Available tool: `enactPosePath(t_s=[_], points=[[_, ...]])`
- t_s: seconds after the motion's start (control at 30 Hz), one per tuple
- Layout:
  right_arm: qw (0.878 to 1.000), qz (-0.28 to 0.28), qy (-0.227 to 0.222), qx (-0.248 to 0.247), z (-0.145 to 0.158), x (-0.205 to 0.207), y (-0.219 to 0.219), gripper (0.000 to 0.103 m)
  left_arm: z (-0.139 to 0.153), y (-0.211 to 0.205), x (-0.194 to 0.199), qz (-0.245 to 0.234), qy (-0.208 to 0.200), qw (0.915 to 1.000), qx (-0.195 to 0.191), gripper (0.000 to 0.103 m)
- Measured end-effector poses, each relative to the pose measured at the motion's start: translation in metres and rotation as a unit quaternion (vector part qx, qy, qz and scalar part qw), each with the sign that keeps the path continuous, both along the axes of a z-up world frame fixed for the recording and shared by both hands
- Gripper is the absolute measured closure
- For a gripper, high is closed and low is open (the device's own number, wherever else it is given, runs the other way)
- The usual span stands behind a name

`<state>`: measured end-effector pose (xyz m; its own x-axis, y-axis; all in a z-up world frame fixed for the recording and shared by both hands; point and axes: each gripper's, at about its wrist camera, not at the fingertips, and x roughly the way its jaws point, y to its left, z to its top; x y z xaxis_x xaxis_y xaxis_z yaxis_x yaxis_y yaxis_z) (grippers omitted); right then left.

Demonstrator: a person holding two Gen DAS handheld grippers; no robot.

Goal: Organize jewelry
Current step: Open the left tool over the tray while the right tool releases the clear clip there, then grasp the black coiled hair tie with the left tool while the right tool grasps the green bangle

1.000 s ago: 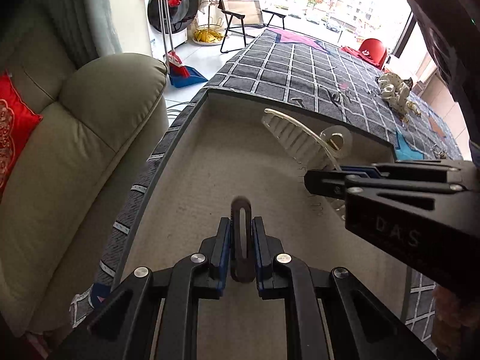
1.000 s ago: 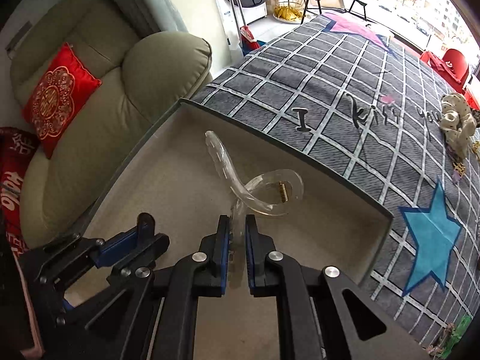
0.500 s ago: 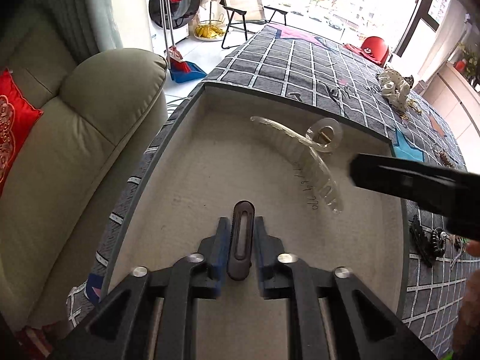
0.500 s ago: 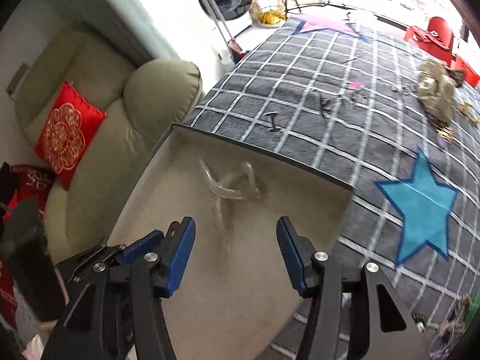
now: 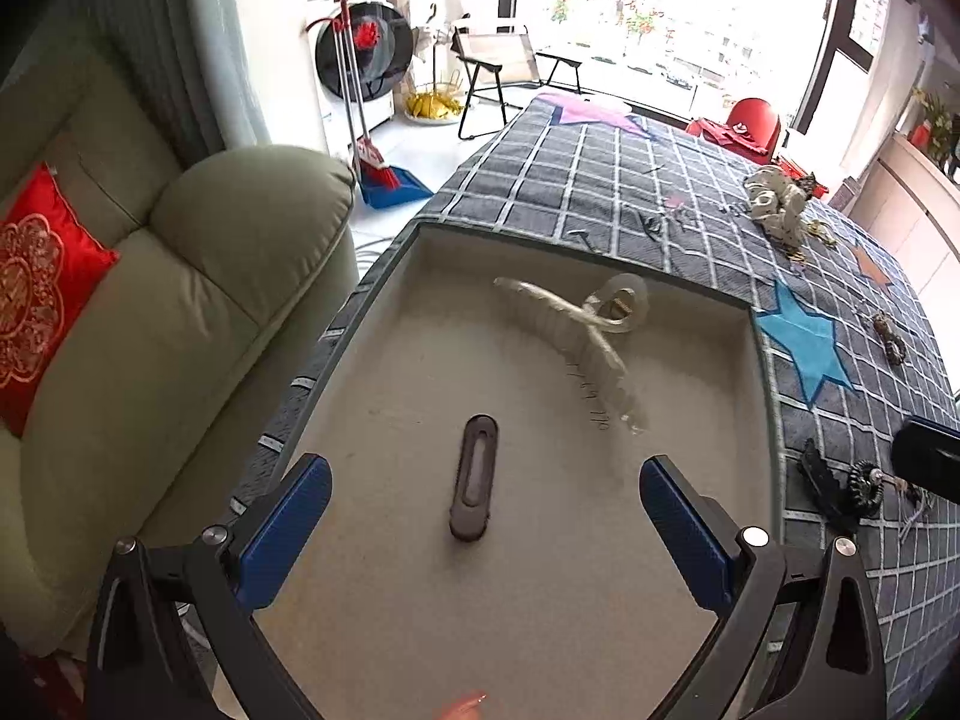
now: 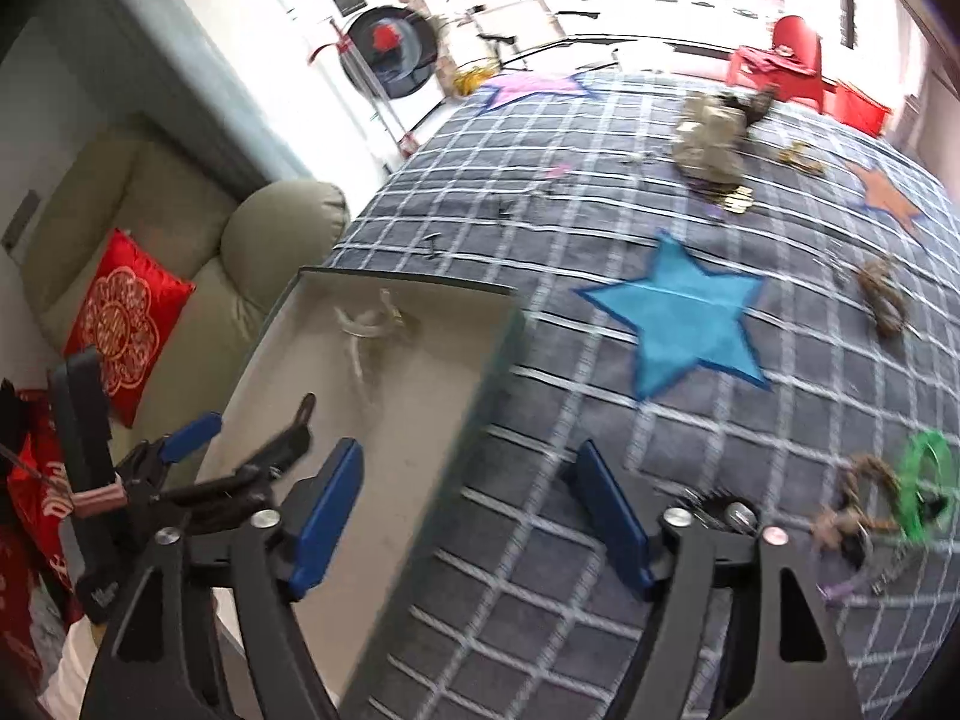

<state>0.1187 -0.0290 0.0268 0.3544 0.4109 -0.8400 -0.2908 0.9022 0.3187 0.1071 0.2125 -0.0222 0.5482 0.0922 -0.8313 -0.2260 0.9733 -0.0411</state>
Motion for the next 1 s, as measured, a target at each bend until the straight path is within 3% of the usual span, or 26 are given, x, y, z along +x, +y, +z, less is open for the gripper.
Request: enactPosePath(t_s=[0.3, 0.53, 0.8, 1.0], points=[[0.998, -0.063, -0.011, -0.002, 0.005, -0.040, -0.084, 0.020, 0.027, -0.041, -0.015, -0.027, -0.020, 0.9993, 0.017, 0.000], [0.991, -0.133, -0.012, -0.019, 0.000, -0.068, -0.158, 0.020, 0.041, -0.088, -0.019, -0.078, -0.026, 0.9966, 0.004, 0.000], [0.977, -0.209, -0.005, -0.028, -0.008, -0.077, -0.233, 0.020, 0.039, -0.153, -0.018, -0.157, -0.022, 0.9873, 0.008, 0.000], [0.967, -0.251, 0.007, -0.037, -0.022, -0.076, -0.273, 0.020, 0.025, -0.194, -0.013, -0.201, -0.017, 0.9788, 0.034, 0.000]])
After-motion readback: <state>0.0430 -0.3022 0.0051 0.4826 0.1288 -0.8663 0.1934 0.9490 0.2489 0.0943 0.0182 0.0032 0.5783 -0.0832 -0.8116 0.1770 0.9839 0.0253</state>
